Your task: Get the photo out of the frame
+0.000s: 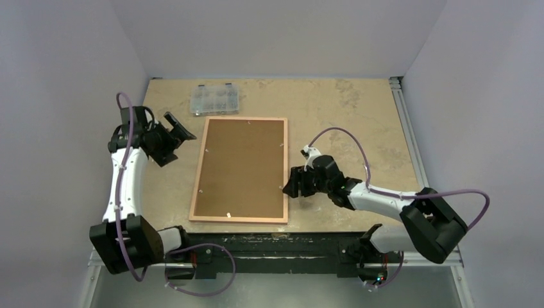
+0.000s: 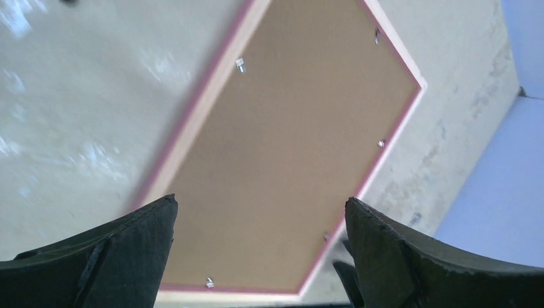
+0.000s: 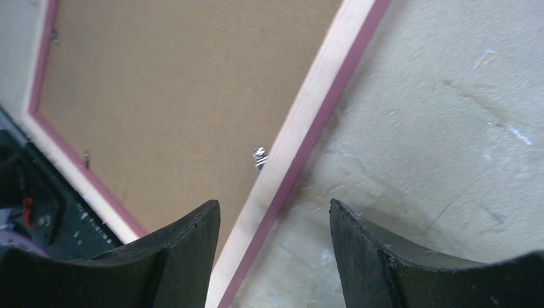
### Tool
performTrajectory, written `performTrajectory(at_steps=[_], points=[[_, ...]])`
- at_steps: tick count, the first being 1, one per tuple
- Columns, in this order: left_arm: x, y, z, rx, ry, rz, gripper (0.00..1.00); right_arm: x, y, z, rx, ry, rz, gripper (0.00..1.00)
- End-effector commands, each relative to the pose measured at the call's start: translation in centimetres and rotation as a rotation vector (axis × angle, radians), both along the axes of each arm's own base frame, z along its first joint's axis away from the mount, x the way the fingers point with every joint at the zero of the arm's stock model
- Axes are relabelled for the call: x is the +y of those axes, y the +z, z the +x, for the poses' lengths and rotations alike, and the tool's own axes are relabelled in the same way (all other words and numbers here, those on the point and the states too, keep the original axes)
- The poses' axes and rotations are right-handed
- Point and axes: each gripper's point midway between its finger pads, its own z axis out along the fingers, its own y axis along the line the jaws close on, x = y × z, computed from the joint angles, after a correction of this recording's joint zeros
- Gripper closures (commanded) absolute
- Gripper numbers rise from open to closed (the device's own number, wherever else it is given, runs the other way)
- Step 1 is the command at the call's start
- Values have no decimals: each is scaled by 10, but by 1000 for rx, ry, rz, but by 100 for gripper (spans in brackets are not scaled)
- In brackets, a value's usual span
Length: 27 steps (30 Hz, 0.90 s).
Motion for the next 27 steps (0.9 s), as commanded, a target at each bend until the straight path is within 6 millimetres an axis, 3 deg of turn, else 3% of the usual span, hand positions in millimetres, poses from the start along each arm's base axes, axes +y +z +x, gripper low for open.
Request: performTrajectory(at_steps=[1,5,9,10,12,13,15,20,27], points=[[56,15,37,-106,-28,322,0,18,39,-10,-65,50,175,38],[115,-4,54,-4,19,566,0,15,55,-17,-105,79,195,37],[143,-31,81,73,-42,562,3,9,73,-25,-163,102,222,36],[153,-38,88,97,-55,574,5,8,75,-26,-174,107,229,35],[168,-58,91,205,-112,557,20,7,80,-30,-192,122,241,35],[172,-67,95,237,-139,534,26,6,82,-33,-196,128,246,35],[180,-78,99,285,-171,533,27,3,82,-35,-210,136,240,34],[207,-82,97,349,-181,646,29,-5,76,-40,-224,129,229,33],[213,-111,96,441,-224,634,34,-7,75,-41,-231,130,220,33]])
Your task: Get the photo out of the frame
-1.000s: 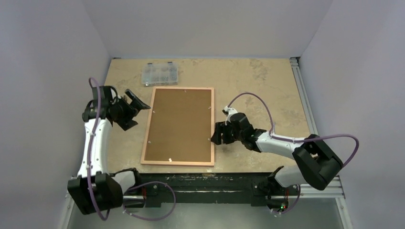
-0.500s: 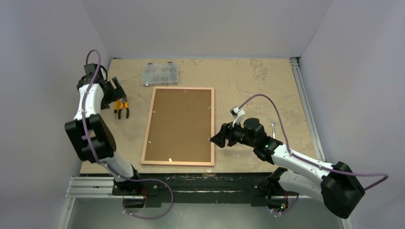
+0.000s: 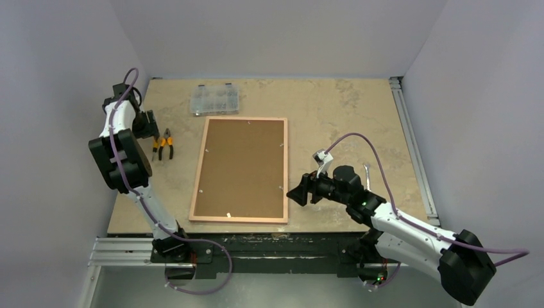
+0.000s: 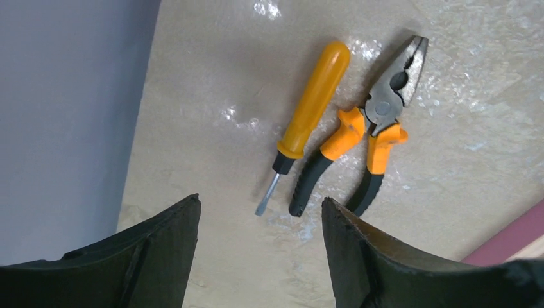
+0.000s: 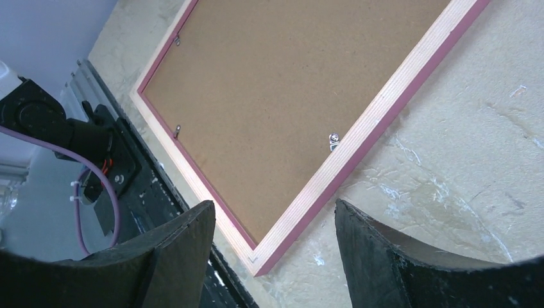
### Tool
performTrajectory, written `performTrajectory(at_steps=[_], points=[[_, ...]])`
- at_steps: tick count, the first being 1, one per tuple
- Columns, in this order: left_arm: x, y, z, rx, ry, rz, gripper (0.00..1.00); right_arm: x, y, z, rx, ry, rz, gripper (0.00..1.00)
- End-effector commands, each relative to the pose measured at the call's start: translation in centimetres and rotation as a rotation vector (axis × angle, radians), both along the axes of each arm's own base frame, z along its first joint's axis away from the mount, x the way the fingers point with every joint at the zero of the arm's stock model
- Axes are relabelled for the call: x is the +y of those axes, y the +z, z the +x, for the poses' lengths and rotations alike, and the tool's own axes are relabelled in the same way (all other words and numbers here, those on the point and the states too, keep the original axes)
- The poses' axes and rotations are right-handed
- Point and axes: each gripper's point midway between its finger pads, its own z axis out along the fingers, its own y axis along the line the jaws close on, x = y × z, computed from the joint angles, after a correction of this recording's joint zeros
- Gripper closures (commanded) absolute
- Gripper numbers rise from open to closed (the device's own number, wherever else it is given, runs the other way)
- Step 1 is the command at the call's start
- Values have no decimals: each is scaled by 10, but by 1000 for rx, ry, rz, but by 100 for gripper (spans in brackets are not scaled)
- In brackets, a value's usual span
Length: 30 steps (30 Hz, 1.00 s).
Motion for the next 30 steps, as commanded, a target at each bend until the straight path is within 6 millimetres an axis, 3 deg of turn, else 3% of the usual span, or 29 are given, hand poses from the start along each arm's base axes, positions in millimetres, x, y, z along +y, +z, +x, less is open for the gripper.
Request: performTrajectory(at_steps=[1,4,9,20,30], points=[[18,-6,2,60,-20,62,36,0,7,1,-47,15,-2,33],[23,-9,6,69,-15,72,42,-2,5,2,-49,1,-7,33],[22,-16,13,74,-27,70,44,-3,3,2,-41,-4,-8,33],[11,-33,18,125,-53,37,48,-5,-2,1,-28,-9,-28,33],[0,-43,17,180,-68,8,57,-9,1,2,-25,-27,-40,33]])
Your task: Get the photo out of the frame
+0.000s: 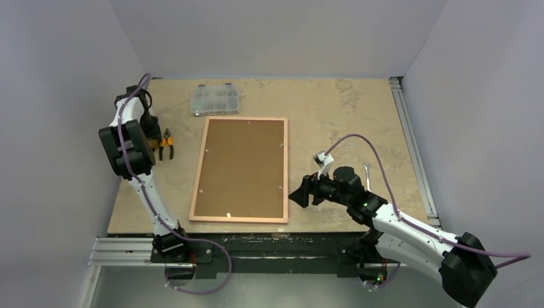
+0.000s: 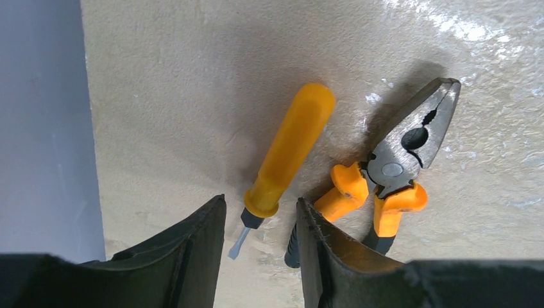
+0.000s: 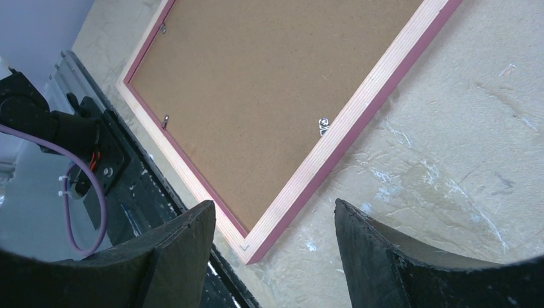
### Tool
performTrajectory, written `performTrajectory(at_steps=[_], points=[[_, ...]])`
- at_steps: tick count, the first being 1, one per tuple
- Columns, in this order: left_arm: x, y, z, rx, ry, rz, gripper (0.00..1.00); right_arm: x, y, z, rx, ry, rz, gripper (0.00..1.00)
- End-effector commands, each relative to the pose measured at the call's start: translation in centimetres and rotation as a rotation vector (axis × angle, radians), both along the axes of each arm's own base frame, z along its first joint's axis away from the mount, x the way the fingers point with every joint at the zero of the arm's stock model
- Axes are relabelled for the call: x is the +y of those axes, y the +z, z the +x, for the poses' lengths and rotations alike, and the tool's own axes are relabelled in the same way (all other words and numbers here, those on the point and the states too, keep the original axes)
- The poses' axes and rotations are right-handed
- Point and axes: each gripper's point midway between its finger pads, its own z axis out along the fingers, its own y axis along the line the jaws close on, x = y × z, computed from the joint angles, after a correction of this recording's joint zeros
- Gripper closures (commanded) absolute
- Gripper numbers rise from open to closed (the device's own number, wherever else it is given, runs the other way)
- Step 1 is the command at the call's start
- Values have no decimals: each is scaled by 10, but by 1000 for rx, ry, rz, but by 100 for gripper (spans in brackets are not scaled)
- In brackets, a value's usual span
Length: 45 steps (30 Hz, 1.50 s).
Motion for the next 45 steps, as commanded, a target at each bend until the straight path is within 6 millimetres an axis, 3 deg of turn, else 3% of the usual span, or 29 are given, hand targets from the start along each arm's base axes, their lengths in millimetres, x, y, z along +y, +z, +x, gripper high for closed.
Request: performTrajectory(at_steps=[1,6,10,13,19,30,39,45], points=[[-2,2,2,21,-26,-4,58,-3,8,6,-41,-27,-6,33],[-6,1,6,23,-44,-18,68,-5,10,6,-41,-36,-6,34],[-7,2,7,22,-46,-19,91,-6,13,6,-45,-43,-8,33],[-1,5,6,26,-40,17,100,-7,13,6,-43,-44,-11,34],[12,35,3,-13,-1,109,100,-6,15,6,-39,-43,-5,34],[5,112,-20,-182,199,177,100,-6,15,7,-11,-53,-21,34],[-54,139,-31,-332,204,10,100,-2,16,13,44,-88,-22,34],[-124,141,-37,-422,78,-138,100,0,18,14,79,-104,-22,33]])
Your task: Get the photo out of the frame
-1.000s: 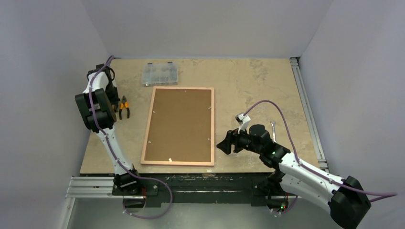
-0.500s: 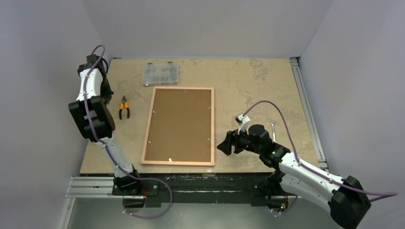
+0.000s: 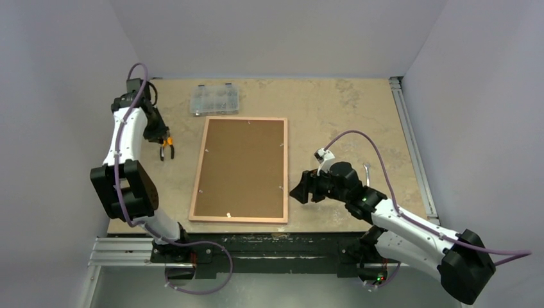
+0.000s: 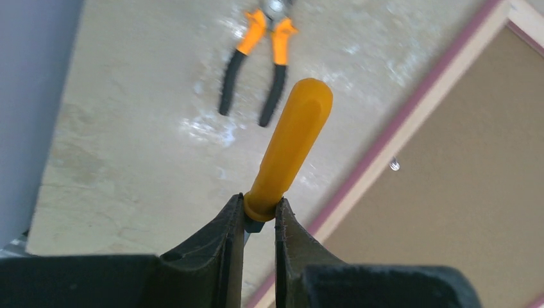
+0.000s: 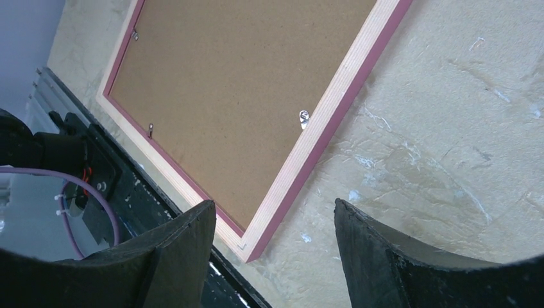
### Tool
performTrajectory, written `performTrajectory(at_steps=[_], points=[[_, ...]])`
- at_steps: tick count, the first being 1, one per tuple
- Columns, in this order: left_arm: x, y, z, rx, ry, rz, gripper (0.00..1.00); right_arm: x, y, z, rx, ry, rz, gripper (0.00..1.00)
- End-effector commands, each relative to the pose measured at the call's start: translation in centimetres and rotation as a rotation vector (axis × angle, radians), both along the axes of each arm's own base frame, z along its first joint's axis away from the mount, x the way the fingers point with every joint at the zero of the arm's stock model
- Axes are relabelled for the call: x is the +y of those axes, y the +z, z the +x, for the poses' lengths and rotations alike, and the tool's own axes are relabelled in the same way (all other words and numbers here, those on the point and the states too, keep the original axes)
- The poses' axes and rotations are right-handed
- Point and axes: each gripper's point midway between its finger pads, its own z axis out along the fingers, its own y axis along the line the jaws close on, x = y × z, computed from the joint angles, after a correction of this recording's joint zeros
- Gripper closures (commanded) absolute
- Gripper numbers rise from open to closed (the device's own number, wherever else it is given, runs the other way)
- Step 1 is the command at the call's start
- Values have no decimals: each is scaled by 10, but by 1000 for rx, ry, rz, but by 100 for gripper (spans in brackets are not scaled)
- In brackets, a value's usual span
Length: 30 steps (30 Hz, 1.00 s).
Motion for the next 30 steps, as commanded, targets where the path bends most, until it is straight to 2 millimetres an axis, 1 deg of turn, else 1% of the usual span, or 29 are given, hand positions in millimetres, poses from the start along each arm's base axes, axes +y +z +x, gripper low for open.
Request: performTrajectory(at_steps=[1,3,4,5,7,8,10,12,14,16,17,19,21,25,28,30], points=[[-69,13,5,-144,-133,-131,100,7,21,7,-2,-22,37,33],[-102,8,0,-178,-220,-210,100,9,22,8,8,-27,40,33],[-119,9,0,-208,-272,-250,100,9,22,8,14,-27,42,32],[-135,12,-1,-239,-334,-285,100,10,23,8,20,-25,49,32],[-157,22,-6,-297,-443,-304,100,15,27,6,29,-14,77,30],[-175,25,-10,-317,-524,-323,100,16,29,6,26,-13,86,29],[-207,31,-18,-361,-674,-351,100,20,38,8,16,-4,106,26],[-240,31,-34,-361,-822,-374,100,25,52,9,6,13,125,24],[-273,28,-51,-354,-965,-406,100,32,71,8,-18,49,166,22],[-305,28,-72,-352,-1082,-479,100,39,94,7,-43,77,240,20],[-319,31,-83,-354,-1142,-510,100,42,107,6,-56,89,273,19],[-342,37,-107,-365,-1285,-514,100,45,126,4,-64,103,317,19],[-354,46,-124,-387,-1390,-512,100,47,142,5,-67,108,352,18],[-371,57,-147,-415,-1490,-568,100,53,164,5,-67,140,422,18],[-376,57,-160,-397,-1541,-570,100,58,168,5,-56,163,435,24],[-379,56,-165,-387,-1560,-567,100,60,169,6,-53,173,432,27]])
